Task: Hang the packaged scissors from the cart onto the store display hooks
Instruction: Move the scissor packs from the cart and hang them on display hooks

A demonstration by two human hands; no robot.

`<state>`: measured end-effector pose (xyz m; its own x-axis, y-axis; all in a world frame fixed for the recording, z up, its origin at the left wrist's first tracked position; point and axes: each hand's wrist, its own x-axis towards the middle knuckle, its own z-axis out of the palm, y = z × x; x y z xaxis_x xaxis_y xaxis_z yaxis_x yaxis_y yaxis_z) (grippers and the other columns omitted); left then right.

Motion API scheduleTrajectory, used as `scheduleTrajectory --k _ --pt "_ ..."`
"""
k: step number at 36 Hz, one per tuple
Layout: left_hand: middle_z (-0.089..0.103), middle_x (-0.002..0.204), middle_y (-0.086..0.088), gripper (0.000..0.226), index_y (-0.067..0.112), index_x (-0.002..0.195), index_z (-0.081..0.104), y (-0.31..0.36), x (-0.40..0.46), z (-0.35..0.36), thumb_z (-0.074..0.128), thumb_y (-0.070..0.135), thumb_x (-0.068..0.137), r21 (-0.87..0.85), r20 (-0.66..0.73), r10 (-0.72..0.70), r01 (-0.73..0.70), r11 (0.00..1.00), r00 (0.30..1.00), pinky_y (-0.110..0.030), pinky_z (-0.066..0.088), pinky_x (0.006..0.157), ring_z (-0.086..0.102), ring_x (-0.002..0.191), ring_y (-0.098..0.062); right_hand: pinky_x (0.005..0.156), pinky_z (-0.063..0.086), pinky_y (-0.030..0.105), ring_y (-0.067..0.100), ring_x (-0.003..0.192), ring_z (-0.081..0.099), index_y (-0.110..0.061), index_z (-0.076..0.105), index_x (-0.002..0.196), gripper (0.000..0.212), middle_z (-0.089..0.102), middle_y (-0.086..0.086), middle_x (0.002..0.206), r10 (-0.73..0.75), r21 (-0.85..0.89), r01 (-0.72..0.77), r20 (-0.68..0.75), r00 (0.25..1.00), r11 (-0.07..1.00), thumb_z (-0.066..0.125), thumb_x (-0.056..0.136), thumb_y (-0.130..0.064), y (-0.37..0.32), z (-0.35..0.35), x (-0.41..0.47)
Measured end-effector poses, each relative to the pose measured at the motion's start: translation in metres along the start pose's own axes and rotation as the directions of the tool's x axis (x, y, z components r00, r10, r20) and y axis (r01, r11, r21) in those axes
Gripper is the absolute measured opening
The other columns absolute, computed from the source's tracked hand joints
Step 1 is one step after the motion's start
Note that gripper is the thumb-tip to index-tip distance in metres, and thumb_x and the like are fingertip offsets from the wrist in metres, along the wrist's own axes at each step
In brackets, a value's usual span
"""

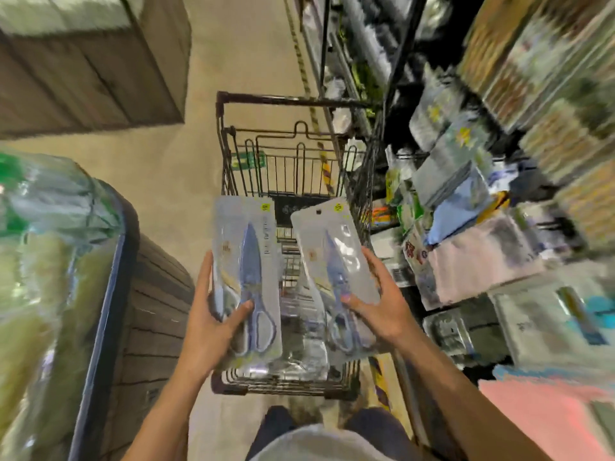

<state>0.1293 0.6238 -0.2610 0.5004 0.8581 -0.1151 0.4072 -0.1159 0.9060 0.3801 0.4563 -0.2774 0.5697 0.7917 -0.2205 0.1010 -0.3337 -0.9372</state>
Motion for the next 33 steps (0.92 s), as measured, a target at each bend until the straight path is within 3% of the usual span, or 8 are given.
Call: scheduleTrajectory --k 4,7,10,13,19,24,30,33 --pt "0.027 0.164 0.021 0.102 0.059 0.153 0.016 0.011 -0.008 0.003 0.081 0.024 0.083 -0.076 0.038 0.009 -0.006 0.997 0.999 -0.055 0.034 0.119 0.031 0.15 -0.012 0.105 0.046 0.017 -0.004 0.133 0.048 -0.038 0.031 0.154 0.09 0.047 -0.015 0.15 -0.015 0.11 0.023 -0.073 0.997 0.994 0.079 0.085 -0.006 -0.012 -0.017 -0.034" --pt "0.028 0.163 0.022 0.103 0.061 0.152 0.017 0.017 -0.013 0.008 0.082 0.025 0.081 -0.097 0.079 0.043 -0.035 0.995 0.996 -0.059 0.036 0.117 0.033 0.15 -0.014 0.093 0.043 0.003 -0.022 0.123 0.046 -0.03 0.032 0.153 0.088 0.045 -0.028 0.142 -0.042 0.146 0.06 -0.125 0.991 0.988 0.075 0.085 0.003 -0.021 -0.025 -0.055" --pt "0.027 0.163 0.023 0.103 0.061 0.152 0.017 0.027 -0.018 0.014 0.082 0.022 0.082 -0.104 0.112 0.095 -0.083 0.991 0.989 -0.058 0.036 0.116 0.034 0.15 -0.015 0.089 0.044 0.003 -0.019 0.12 0.05 -0.028 0.032 0.153 0.085 0.047 -0.032 0.138 -0.058 0.151 0.085 -0.172 0.983 0.985 0.073 0.086 0.005 -0.025 -0.034 -0.074" --pt "0.026 0.163 0.024 0.102 0.059 0.152 0.02 0.04 -0.025 0.019 0.083 0.021 0.081 -0.116 0.127 0.138 -0.124 0.986 0.982 -0.057 0.036 0.117 0.033 0.15 -0.013 0.094 0.041 0.002 -0.019 0.13 0.041 -0.039 0.032 0.151 0.085 0.042 -0.032 0.146 -0.089 0.128 0.122 -0.235 0.968 0.984 0.074 0.087 -0.001 -0.028 -0.045 -0.095" --pt "0.03 0.162 0.019 0.104 0.059 0.152 0.019 0.067 -0.051 0.031 0.084 0.026 0.078 -0.104 0.182 0.235 -0.219 0.97 0.955 -0.061 0.039 0.114 0.037 0.148 -0.018 0.1 0.049 0.016 0.001 0.136 0.048 -0.045 0.032 0.151 0.085 0.042 -0.021 0.153 -0.14 0.072 0.175 -0.348 0.927 0.982 0.078 0.087 -0.012 -0.03 -0.068 -0.15" --pt "0.033 0.16 0.021 0.103 0.056 0.153 0.021 0.084 -0.098 0.043 0.083 0.028 0.075 -0.16 0.2 0.308 -0.279 0.947 0.93 -0.059 0.045 0.109 0.043 0.144 -0.017 0.096 0.047 0.012 -0.002 0.134 0.046 -0.047 0.034 0.148 0.086 0.042 -0.028 0.149 -0.175 0.083 0.232 -0.43 0.886 0.969 0.079 0.085 -0.009 -0.022 -0.081 -0.211" --pt "0.028 0.162 0.023 0.101 0.058 0.152 0.024 0.095 -0.173 0.052 0.083 0.026 0.077 -0.194 0.241 0.374 -0.333 0.923 0.896 -0.06 0.041 0.113 0.037 0.148 -0.017 0.09 0.047 0.008 -0.012 0.123 0.053 -0.03 0.032 0.153 0.088 0.048 -0.048 0.131 -0.158 0.108 0.242 -0.5 0.852 0.964 0.079 0.083 -0.006 -0.005 -0.082 -0.294" --pt "0.026 0.163 0.023 0.104 0.056 0.153 0.023 0.101 -0.211 0.058 0.083 0.025 0.074 -0.196 0.281 0.391 -0.346 0.918 0.877 -0.059 0.038 0.115 0.034 0.149 -0.015 0.09 0.049 0.009 -0.01 0.122 0.053 -0.039 0.032 0.152 0.088 0.046 -0.041 0.138 -0.11 0.121 0.217 -0.576 0.81 0.969 0.08 0.083 -0.011 0.003 -0.076 -0.342"
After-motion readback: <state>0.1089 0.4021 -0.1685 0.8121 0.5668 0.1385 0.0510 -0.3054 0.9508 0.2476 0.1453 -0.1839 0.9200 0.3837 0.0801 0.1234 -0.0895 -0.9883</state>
